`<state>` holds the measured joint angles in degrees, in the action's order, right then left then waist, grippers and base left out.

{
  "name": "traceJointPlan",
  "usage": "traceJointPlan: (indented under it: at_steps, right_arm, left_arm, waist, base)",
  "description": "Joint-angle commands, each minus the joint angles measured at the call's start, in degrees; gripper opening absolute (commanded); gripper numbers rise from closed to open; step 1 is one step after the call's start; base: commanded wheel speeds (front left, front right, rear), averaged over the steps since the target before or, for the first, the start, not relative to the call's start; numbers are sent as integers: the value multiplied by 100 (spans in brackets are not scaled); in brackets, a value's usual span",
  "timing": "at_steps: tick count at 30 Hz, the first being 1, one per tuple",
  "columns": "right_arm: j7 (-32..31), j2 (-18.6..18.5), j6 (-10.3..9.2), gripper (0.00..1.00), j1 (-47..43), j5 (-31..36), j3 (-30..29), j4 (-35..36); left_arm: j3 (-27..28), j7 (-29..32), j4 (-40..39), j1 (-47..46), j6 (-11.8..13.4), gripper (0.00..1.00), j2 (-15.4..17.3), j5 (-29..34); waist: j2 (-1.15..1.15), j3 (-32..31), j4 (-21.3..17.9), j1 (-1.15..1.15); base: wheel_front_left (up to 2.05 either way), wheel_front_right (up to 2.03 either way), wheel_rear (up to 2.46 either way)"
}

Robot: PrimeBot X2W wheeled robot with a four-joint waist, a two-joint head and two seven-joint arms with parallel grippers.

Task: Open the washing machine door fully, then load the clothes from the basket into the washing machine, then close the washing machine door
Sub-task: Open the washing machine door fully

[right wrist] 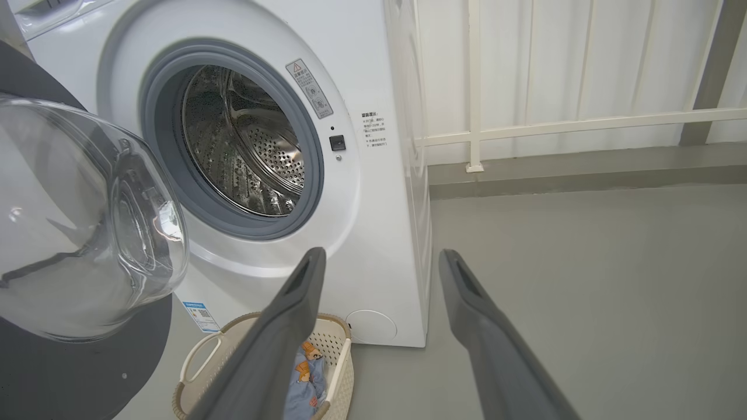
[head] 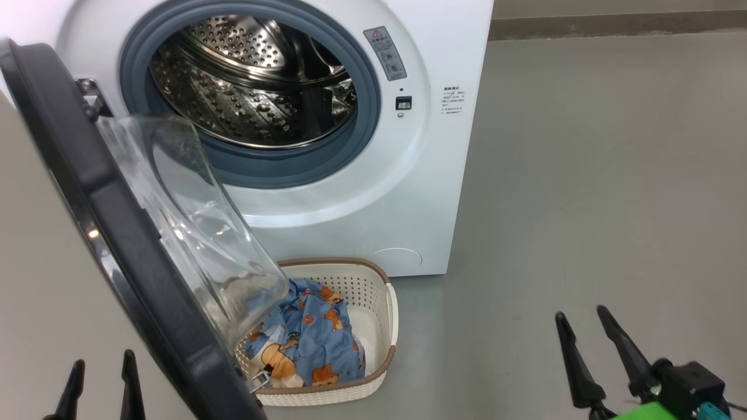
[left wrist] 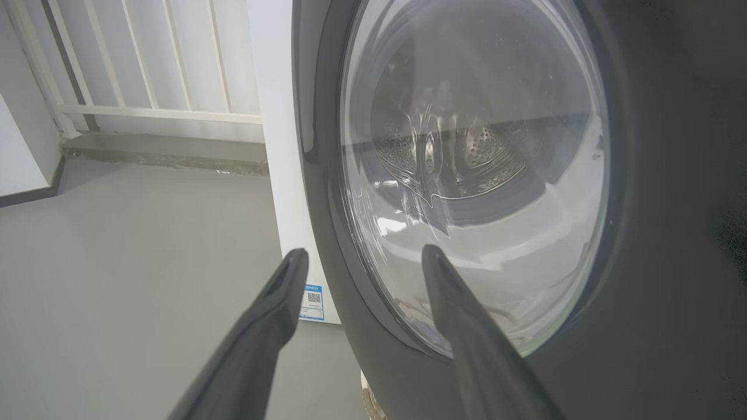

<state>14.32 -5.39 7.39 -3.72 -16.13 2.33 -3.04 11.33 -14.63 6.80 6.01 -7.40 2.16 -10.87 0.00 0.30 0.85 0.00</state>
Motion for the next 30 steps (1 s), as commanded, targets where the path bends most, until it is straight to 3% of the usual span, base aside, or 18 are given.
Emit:
traceJointPlan:
  at_steps: [1, 13, 29, 30]
  right_arm:
    - [67, 0, 10, 100, -10, 151, 35, 163]
    - [67, 143, 10, 100, -346, 467, -444, 55]
    - [68, 201, 10, 100, -309, 525, -482, -64]
    - [68, 201, 10, 100, -308, 529, -486, -69]
  left_arm:
    - [214, -37, -172, -72, -9, 100, 72, 47]
    - [278, -37, -178, 4, -9, 100, 72, -20]
    - [295, -37, -156, -38, -9, 100, 72, -84]
    - [282, -37, -130, -35, -9, 73, 72, -115]
  waist:
    - [0, -4, -22, 0]
    - [0, 3, -53, 0]
    - [0, 45, -61, 0]
    - [0, 45, -60, 0]
  base:
    - [0, 0, 0]
    - [0, 0, 0]
    - [0, 0, 0]
    - [0, 0, 0]
